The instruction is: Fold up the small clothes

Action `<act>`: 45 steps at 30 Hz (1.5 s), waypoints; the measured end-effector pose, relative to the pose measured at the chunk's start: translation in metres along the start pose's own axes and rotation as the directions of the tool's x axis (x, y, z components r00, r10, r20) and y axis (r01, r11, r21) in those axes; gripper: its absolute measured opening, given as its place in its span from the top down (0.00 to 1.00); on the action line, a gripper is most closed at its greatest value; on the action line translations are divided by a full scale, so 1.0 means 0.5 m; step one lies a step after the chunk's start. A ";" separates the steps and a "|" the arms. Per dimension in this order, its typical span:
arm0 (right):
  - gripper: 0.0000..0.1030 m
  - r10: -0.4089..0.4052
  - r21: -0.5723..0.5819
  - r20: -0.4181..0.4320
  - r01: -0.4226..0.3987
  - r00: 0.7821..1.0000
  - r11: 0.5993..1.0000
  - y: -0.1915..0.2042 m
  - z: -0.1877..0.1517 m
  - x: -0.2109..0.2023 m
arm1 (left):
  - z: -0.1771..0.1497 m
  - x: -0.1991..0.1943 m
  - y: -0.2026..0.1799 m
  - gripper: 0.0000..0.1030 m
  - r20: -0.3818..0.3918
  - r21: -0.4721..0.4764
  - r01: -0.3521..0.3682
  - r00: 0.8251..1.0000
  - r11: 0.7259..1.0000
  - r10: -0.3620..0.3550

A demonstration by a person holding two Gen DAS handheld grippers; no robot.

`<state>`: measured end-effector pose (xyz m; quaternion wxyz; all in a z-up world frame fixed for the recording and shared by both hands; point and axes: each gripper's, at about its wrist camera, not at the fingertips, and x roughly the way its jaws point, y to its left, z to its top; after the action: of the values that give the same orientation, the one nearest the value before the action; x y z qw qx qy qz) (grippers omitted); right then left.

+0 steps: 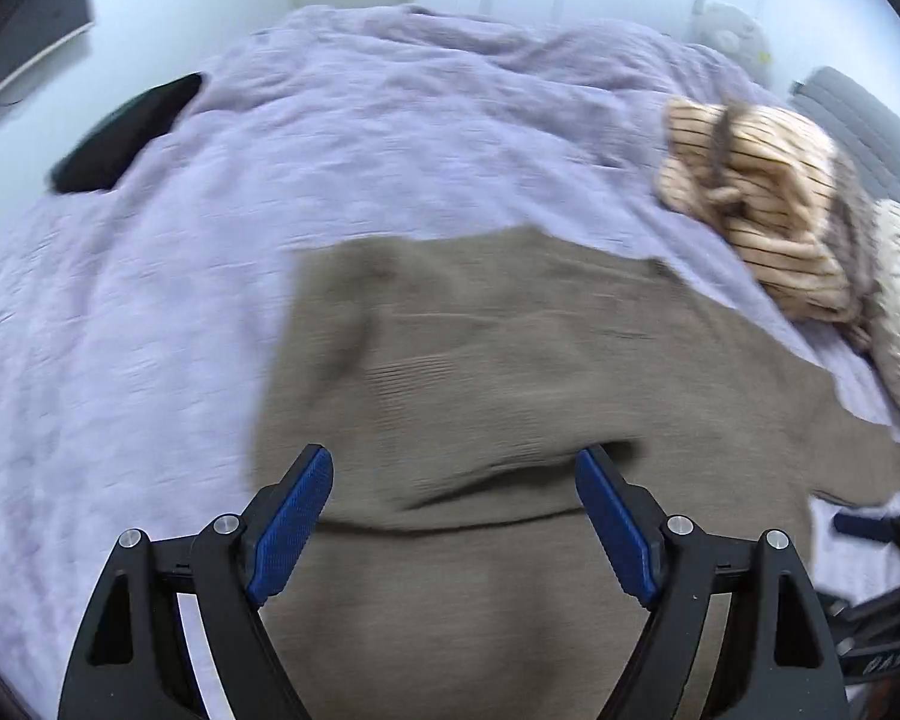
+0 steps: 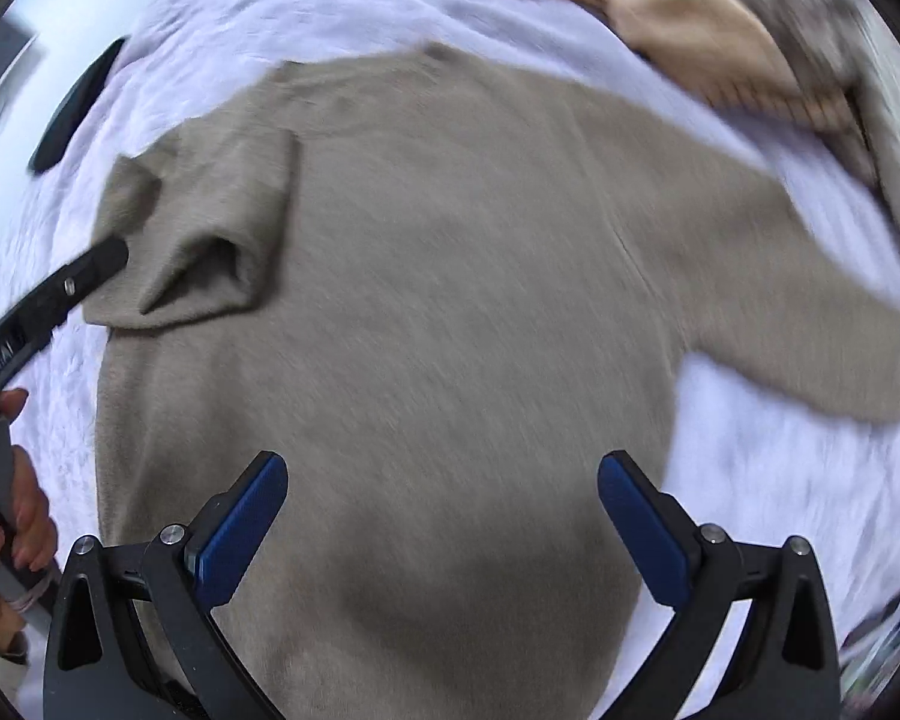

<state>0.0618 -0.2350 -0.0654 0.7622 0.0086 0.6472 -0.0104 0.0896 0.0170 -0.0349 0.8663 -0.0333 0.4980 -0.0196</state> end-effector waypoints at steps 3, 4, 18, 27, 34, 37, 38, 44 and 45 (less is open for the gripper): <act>0.00 -0.034 -0.189 0.079 0.048 0.996 0.981 0.093 0.057 0.004 | -0.020 0.021 0.078 0.18 -0.053 -0.039 -0.101 0.994 0.994 0.099; 0.00 -0.046 -0.257 0.110 0.073 0.993 0.964 0.127 0.072 0.008 | -0.029 0.028 0.100 0.18 -0.068 -0.044 -0.132 0.989 0.990 0.129; 0.81 -0.224 -0.684 0.354 0.414 0.908 0.600 0.338 0.149 0.172 | -0.034 0.153 0.130 0.18 -0.117 -0.046 -0.210 0.972 0.977 0.204; 0.84 0.043 0.060 0.273 -0.062 0.961 0.996 -0.008 0.225 0.061 | -0.011 0.175 0.139 0.18 -0.124 -0.086 -0.238 0.966 0.967 0.227; 0.66 0.378 0.474 0.211 -0.432 0.902 0.767 -0.240 0.152 0.172 | -0.013 0.188 0.130 0.18 -0.134 -0.083 -0.263 0.959 0.961 0.250; 0.38 0.440 0.484 0.252 -0.505 0.862 0.714 -0.243 0.155 0.165 | -0.009 0.187 0.127 0.18 -0.144 -0.085 -0.274 0.955 0.958 0.260; 0.38 0.446 0.490 0.251 -0.510 0.859 0.707 -0.242 0.162 0.165 | -0.007 0.184 0.125 0.18 -0.144 -0.082 -0.279 0.953 0.957 0.266; 0.92 0.374 0.486 0.252 -0.451 0.893 0.748 -0.243 0.186 0.133 | -0.007 0.178 0.124 0.18 -0.132 -0.061 -0.299 0.948 0.952 0.289; 0.92 0.350 0.479 0.260 -0.435 0.900 0.763 -0.241 0.187 0.132 | -0.010 0.180 0.123 0.17 -0.126 -0.054 -0.303 0.947 0.951 0.295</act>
<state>0.1614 -0.3583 -0.1151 0.7631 0.3512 0.5418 -0.0273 0.1307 0.0723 -0.1195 0.8268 0.0122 0.5475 0.1281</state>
